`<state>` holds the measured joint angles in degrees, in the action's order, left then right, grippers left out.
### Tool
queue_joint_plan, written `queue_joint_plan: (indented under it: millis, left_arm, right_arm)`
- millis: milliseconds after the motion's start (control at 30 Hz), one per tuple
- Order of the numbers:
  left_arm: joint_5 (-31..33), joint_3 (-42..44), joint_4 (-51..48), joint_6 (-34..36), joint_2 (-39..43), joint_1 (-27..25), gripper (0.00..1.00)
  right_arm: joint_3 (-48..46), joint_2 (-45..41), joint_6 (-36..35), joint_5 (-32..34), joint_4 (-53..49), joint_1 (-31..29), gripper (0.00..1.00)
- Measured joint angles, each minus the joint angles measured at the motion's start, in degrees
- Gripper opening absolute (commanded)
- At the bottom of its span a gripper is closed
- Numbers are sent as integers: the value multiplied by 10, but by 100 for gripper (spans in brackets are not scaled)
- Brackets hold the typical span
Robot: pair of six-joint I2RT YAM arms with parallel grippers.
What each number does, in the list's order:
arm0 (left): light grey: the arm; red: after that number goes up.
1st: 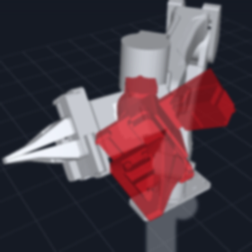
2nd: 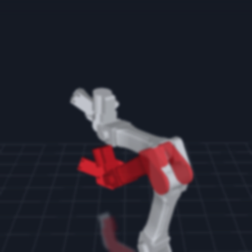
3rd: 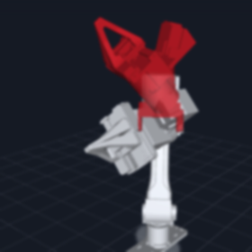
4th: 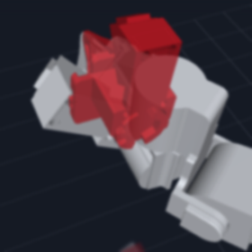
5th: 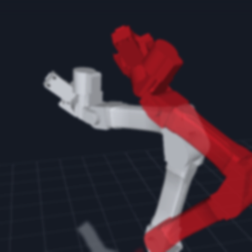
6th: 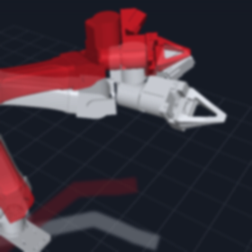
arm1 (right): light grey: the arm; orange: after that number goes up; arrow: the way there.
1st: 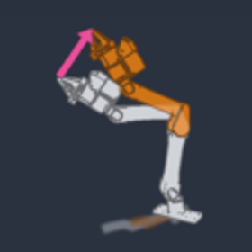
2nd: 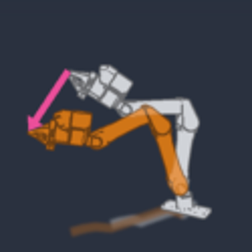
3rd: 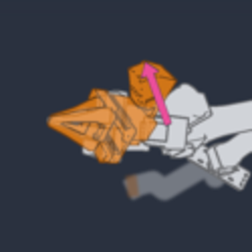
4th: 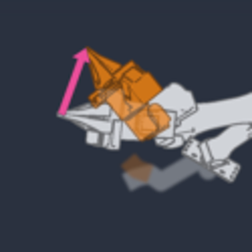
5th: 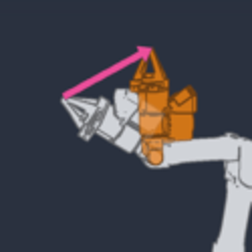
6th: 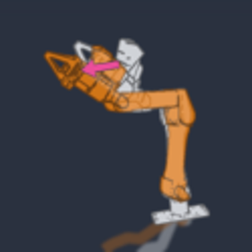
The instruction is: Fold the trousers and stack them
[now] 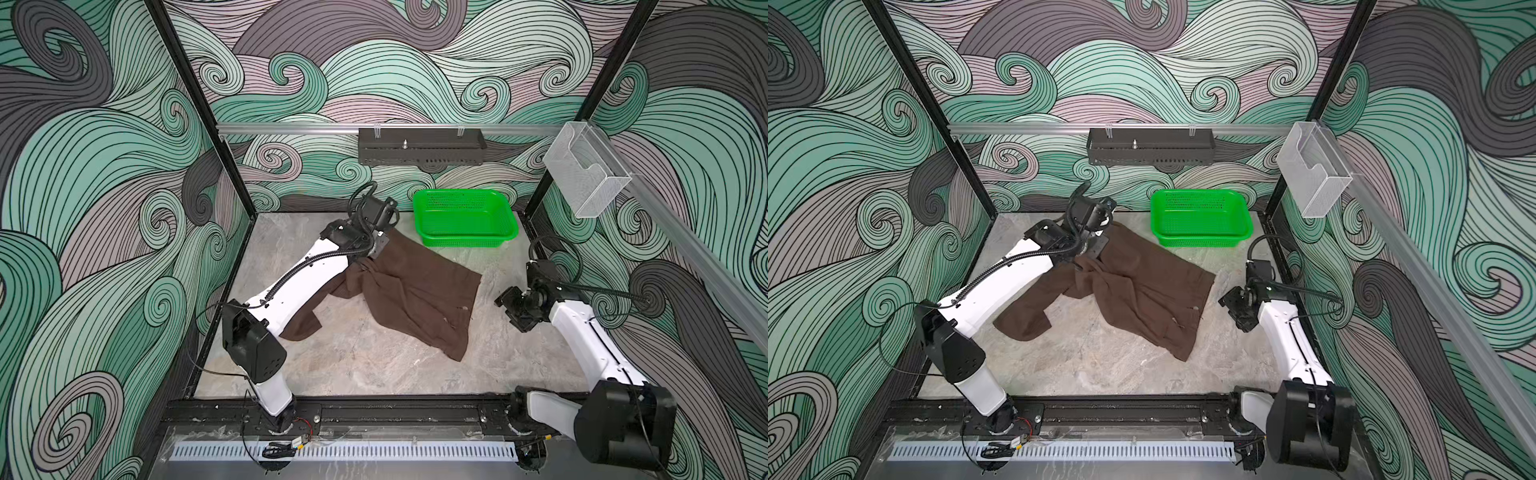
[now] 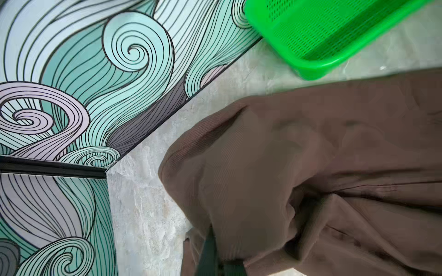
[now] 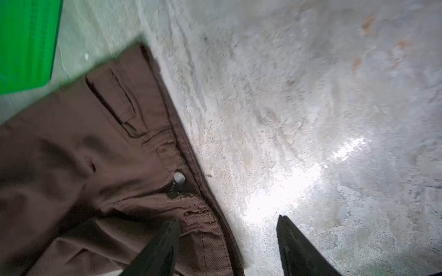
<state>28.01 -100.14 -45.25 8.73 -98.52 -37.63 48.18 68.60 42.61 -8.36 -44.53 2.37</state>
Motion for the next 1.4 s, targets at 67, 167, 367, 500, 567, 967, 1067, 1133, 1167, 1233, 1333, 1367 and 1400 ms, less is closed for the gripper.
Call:
queue_joint_plan:
  millis: [67,167,367,500,567,967,1067,1133,1167,1233,1333,1367,1400]
  left_arm:
    - [11,2,0,3,-5,0,0]
    - [27,1,2,3,-6,0,0]
    - [50,-1,3,7,-6,0,0]
    - [57,-10,3,7,-6,0,0]
    - [59,-19,3,7,-6,1,0]
    - [63,-47,5,8,-6,7,0]
    - [74,-46,12,14,-6,16,0]
    - [83,-41,23,27,-4,25,0]
    - [89,-36,31,35,0,32,0]
    - [98,-20,52,57,12,50,0]
    - [113,6,96,100,40,80,0]
    - [118,16,114,116,51,87,0]
    - [122,23,130,130,61,92,0]
  right_arm:
    - [1,7,-2,3,-1,-42,72]
    - [2,19,1,4,-2,-100,74]
    - [-28,16,21,9,-9,-161,77]
    - [-75,16,46,1,-4,-191,74]
    - [-97,20,60,-12,6,-206,70]
    - [-167,7,127,-96,127,-230,0]
    - [-165,-23,126,-81,110,-224,0]
    - [-150,-66,113,-44,66,-207,0]
    - [-137,-92,104,-20,42,-193,0]
    - [-110,-139,79,22,0,-150,0]
    - [-82,-179,40,70,-45,-74,0]
    - [-77,-183,28,83,-59,-54,0]
    - [-75,-182,21,92,-69,-45,0]
